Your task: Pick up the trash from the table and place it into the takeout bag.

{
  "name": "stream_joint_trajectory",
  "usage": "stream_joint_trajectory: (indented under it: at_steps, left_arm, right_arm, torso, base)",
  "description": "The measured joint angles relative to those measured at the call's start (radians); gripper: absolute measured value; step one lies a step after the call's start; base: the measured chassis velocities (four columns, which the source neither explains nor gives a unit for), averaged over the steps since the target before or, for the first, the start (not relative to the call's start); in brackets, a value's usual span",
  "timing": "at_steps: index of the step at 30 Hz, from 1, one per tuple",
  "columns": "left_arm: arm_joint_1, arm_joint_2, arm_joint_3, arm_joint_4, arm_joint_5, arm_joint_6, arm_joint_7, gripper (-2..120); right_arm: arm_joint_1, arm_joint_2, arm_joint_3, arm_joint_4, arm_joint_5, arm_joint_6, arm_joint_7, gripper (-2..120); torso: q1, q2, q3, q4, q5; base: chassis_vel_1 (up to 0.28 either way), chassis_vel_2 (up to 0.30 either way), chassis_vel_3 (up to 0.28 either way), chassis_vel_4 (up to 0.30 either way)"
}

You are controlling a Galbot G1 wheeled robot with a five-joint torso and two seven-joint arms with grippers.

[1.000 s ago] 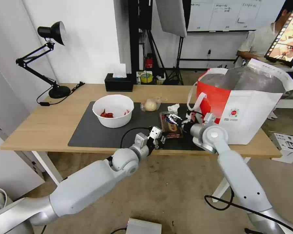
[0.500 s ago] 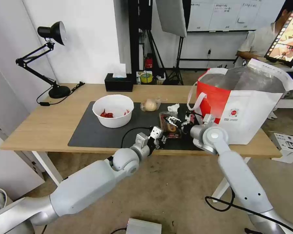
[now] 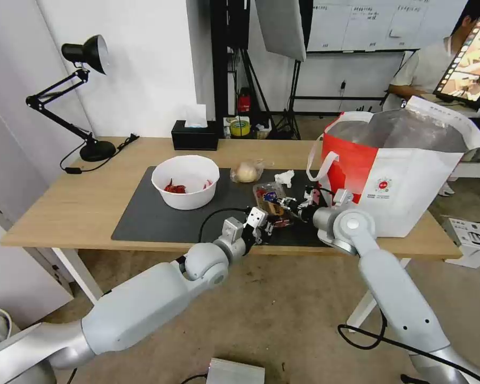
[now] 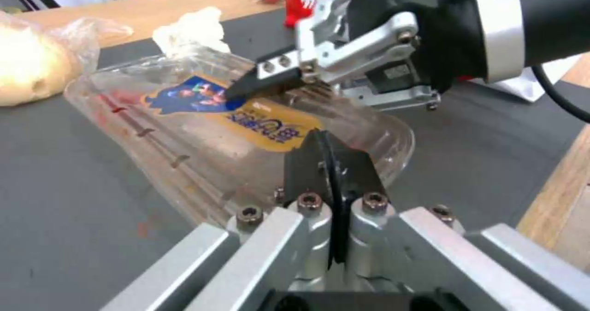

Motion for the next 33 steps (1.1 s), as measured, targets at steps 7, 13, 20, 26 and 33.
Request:
stream_joint_trajectory:
  at_steps: [7,13,20,26,33]
  left_arm:
    - [0.004,0.009,-0.004,-0.01,0.0,-0.001,0.0,0]
    - [0.003,0.035,-0.009,-0.033,-0.007,-0.001,-0.001,0]
    - [0.059,0.099,-0.061,-0.088,-0.007,-0.001,-0.001,0]
    - [0.108,0.14,-0.129,-0.132,-0.006,-0.013,-0.017,0]
    - [0.187,0.172,-0.227,-0.187,-0.003,-0.024,-0.036,0]
  right_arm:
    - [-0.003,-0.002,0.002,0.0,0.001,0.0,-0.001,0]
    - [-0.003,0.006,0.004,-0.003,0.001,0.001,-0.001,0]
    - [0.009,0.012,0.005,-0.006,0.0,0.027,-0.026,0]
    - [0.016,0.006,0.005,0.013,-0.002,0.047,-0.059,0]
    - [0.019,-0.003,0.005,0.053,-0.004,0.057,-0.078,0]
  torso:
    - [0.0,0.0,0.0,0.0001,-0.0001]
    - [0.0,0.0,0.0,-0.0002,-0.0003]
    - [0.0,0.0,0.0,0.0002,-0.0001]
    - [0.0,0.0,0.0,0.0001,-0.0002]
    - [0.0,0.0,0.0,0.0002,-0.0002]
  base:
    - [0.0,0.0,0.0,0.0]
    - [0.0,0.0,0.0,0.0]
    - [0.0,0.0,0.0,0.0]
    - [0.0,0.0,0.0,0.0]
    - [0.0,0.0,0.0,0.0]
